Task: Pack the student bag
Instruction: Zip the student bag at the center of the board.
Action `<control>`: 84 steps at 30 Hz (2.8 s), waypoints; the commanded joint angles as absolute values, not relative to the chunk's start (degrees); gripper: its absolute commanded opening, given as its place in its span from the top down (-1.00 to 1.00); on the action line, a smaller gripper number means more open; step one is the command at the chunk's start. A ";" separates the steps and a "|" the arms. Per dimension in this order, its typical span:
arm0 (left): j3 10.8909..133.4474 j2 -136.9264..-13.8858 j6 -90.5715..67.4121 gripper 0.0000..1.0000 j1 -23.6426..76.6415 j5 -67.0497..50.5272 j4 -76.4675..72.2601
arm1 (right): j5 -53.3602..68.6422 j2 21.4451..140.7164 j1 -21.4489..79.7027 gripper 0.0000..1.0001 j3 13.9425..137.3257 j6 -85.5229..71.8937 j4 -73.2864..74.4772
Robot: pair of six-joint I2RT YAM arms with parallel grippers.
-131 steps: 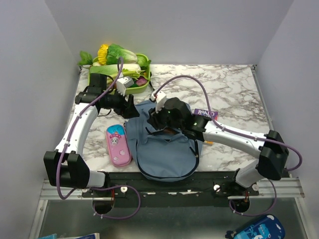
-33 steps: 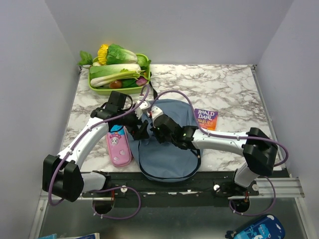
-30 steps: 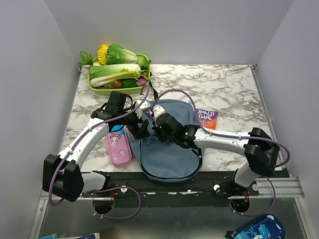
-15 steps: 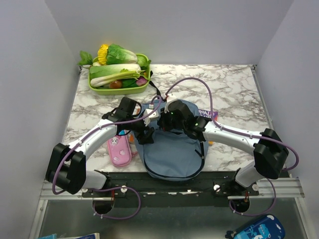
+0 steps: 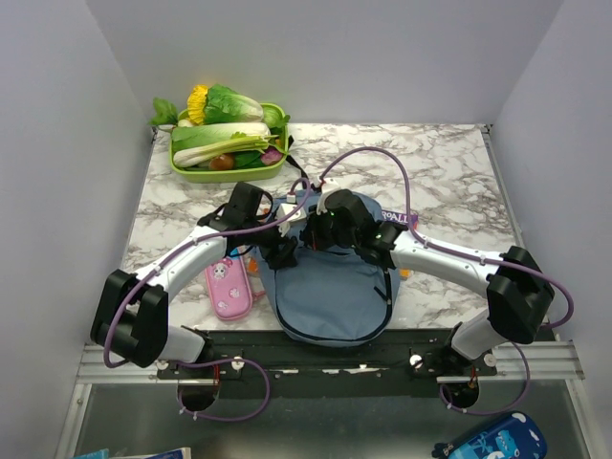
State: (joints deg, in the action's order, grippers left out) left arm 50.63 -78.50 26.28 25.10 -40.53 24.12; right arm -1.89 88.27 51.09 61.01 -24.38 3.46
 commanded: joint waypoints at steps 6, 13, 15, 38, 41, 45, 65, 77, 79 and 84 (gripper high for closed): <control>50.63 -82.18 26.37 0.20 25.14 -39.47 19.25 | -0.26 86.92 49.75 0.99 61.88 -25.93 2.63; 50.54 -80.16 24.96 1.00 25.05 -36.04 20.65 | -1.40 86.66 48.52 0.99 61.00 -25.75 5.01; 50.71 -79.37 24.09 1.00 24.96 -35.77 21.62 | -1.67 86.40 48.17 0.99 60.21 -25.40 5.45; 51.33 -73.74 22.32 1.00 24.08 -27.95 25.57 | -4.48 69.97 40.78 0.99 44.67 -21.71 11.25; 51.68 -73.65 22.68 1.00 23.91 -27.08 26.19 | -5.01 66.02 39.03 0.99 42.11 -21.62 12.13; 53.17 -74.09 22.76 1.00 23.29 -25.84 26.98 | -5.62 63.20 36.57 0.99 38.77 -21.88 13.36; 62.39 -76.55 19.87 0.21 21.97 -26.63 32.96 | -3.09 61.79 33.40 -0.03 41.31 -18.11 11.25; 75.40 -92.18 24.86 0.03 34.54 -29.96 39.53 | 11.86 52.73 38.57 -0.13 39.63 -13.01 16.87; 78.04 -96.21 28.37 0.00 35.24 -31.63 41.91 | 11.95 53.43 42.25 -0.12 40.16 -13.53 18.27; 80.68 -100.02 32.25 0.00 36.12 -32.34 45.70 | 12.04 56.25 45.26 -0.06 37.63 -17.05 17.67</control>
